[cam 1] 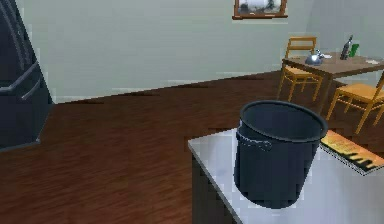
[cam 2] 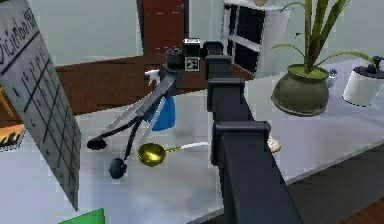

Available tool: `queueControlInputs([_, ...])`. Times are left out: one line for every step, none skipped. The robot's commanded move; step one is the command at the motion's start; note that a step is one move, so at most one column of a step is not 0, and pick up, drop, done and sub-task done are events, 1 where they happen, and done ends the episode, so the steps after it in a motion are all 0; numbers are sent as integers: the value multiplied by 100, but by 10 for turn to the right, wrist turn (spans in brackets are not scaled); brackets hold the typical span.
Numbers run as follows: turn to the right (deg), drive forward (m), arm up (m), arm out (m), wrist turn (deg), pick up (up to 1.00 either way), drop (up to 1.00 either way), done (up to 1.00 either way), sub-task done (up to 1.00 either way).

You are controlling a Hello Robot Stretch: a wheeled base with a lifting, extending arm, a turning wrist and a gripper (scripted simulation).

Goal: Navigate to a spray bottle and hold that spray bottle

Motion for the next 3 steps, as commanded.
queueControlInputs([0,0,0,0,450,0,0,0,0])
queueControlInputs([0,0,0,0,450,0,0,0,0])
queueControlInputs([0,0,0,0,60,0,0,0,0])
